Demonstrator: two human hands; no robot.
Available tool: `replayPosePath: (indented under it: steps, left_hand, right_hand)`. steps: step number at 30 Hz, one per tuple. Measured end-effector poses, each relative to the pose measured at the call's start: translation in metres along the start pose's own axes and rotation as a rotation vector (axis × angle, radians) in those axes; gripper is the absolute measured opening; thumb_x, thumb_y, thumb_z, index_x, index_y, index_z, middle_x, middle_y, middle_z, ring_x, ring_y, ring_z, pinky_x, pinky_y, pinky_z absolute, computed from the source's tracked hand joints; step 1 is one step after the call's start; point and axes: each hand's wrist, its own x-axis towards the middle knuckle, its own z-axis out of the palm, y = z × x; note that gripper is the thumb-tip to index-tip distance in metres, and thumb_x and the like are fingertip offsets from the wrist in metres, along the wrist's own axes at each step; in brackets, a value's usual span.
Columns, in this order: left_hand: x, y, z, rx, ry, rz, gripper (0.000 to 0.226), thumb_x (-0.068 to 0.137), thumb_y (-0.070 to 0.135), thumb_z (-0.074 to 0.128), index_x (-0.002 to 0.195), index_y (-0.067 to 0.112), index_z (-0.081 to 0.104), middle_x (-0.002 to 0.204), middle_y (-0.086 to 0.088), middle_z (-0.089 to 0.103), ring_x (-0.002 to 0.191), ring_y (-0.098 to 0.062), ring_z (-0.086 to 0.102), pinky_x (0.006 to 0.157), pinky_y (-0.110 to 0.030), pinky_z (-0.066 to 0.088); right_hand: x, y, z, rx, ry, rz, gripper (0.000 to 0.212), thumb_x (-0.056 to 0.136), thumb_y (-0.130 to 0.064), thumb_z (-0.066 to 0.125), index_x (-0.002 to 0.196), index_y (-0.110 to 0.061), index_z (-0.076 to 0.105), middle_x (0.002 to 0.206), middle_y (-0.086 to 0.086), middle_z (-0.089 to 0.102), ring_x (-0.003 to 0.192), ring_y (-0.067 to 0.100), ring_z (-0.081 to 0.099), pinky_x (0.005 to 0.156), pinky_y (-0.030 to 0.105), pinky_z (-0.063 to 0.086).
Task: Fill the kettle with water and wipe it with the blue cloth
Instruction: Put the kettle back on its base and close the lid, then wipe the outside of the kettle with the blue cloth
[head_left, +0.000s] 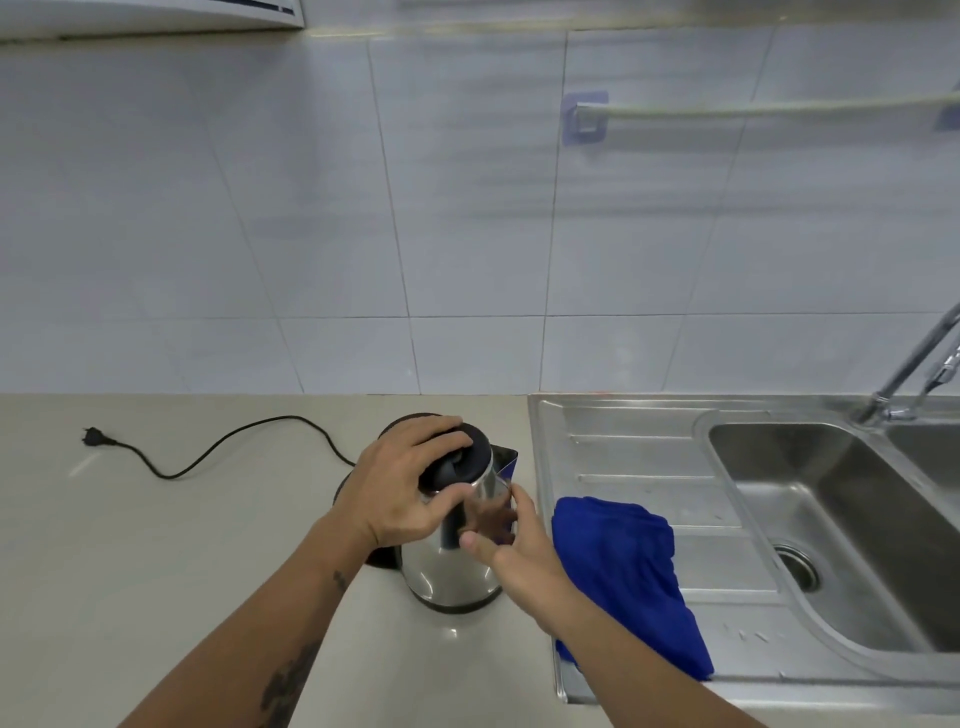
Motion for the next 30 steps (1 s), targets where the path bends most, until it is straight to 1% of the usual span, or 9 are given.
replayPosePath:
  steps: [7,11,14,17,19,22,24,27,30]
  left_hand:
    - [0.0,0.0,0.004,0.005,0.031,-0.007,0.045,0.074,0.046,0.075,0.111,0.02,0.075,0.127,0.006,0.068,0.115,-0.015,0.065,0.093,-0.035,0.055]
    - [0.001,0.001,0.007,0.054,0.059,-0.009,0.043,0.083,0.044,0.062,0.115,0.017,0.074,0.127,0.003,0.068,0.115,-0.018,0.064,0.096,-0.035,0.053]
    - [0.006,0.008,0.009,0.114,0.036,-0.051,0.048,0.09,0.042,0.048,0.126,0.017,0.067,0.134,0.002,0.064,0.121,-0.021,0.059,0.101,-0.038,0.049]
    - [0.013,0.011,0.013,0.143,-0.027,-0.11,0.055,0.094,0.046,0.036,0.141,0.025,0.054,0.148,0.006,0.05,0.135,-0.02,0.046,0.111,-0.041,0.04]
    - [0.012,0.011,0.013,0.098,-0.035,-0.149,0.057,0.094,0.045,0.037,0.147,0.027,0.046,0.155,0.005,0.042,0.141,-0.019,0.038,0.115,-0.041,0.034]
    - [-0.002,0.012,0.008,0.018,0.106,-0.244,0.056,0.089,0.036,0.051,0.143,0.022,0.051,0.15,0.001,0.047,0.136,-0.021,0.042,0.113,-0.038,0.034]
    - [-0.021,0.009,0.01,-0.004,0.242,-0.29,0.051,0.086,0.029,0.056,0.136,0.018,0.059,0.141,0.001,0.056,0.129,-0.021,0.05,0.109,-0.036,0.039]
    - [-0.049,0.003,0.024,-0.024,0.368,-0.29,0.046,0.087,0.017,0.058,0.133,0.012,0.063,0.138,-0.002,0.059,0.125,-0.022,0.054,0.107,-0.039,0.043]
    - [-0.058,0.002,0.033,-0.041,0.416,-0.301,0.047,0.089,0.007,0.057,0.135,0.013,0.062,0.141,-0.003,0.057,0.126,-0.024,0.051,0.111,-0.021,0.033]
  right_hand:
    - [0.002,-0.005,0.001,-0.022,0.025,0.002,0.062,0.078,-0.027,0.081,0.128,-0.042,0.048,0.117,-0.015,0.061,0.114,0.01,0.06,0.098,0.036,0.052]
    - [0.005,-0.009,-0.002,-0.024,0.01,-0.007,0.055,0.081,-0.022,0.079,0.124,-0.04,0.052,0.118,-0.015,0.062,0.112,0.008,0.06,0.094,0.031,0.049]
    - [0.013,-0.016,-0.008,-0.058,0.023,-0.027,0.04,0.083,-0.017,0.077,0.113,-0.034,0.058,0.114,-0.011,0.064,0.107,0.011,0.065,0.093,0.036,0.057]
    - [0.016,-0.026,-0.018,-0.069,-0.019,-0.045,0.039,0.086,-0.012,0.074,0.12,-0.025,0.06,0.122,-0.006,0.062,0.103,0.008,0.064,0.071,0.016,0.058]
    - [0.018,-0.026,-0.026,-0.154,-0.027,-0.03,0.052,0.088,-0.016,0.072,0.135,-0.024,0.054,0.131,-0.006,0.057,0.111,0.006,0.059,0.076,0.011,0.052]
    - [0.022,-0.011,-0.045,-0.383,0.084,0.046,0.067,0.089,-0.022,0.069,0.15,-0.023,0.04,0.149,0.003,0.046,0.134,0.023,0.048,0.102,0.034,0.045]
    - [0.022,0.006,-0.059,-0.622,0.127,0.127,0.07,0.089,-0.023,0.066,0.151,-0.021,0.035,0.153,0.009,0.04,0.135,0.028,0.044,0.106,0.042,0.045]
    - [0.014,0.034,-0.073,-0.916,0.125,0.395,0.089,0.085,-0.049,0.064,0.155,-0.027,0.014,0.163,0.014,0.007,0.148,0.041,0.013,0.113,0.064,0.025]
    - [0.009,0.057,-0.072,-1.032,0.134,0.459,0.095,0.083,-0.06,0.06,0.156,-0.029,0.006,0.162,0.016,0.004,0.149,0.043,0.008,0.114,0.066,0.021]
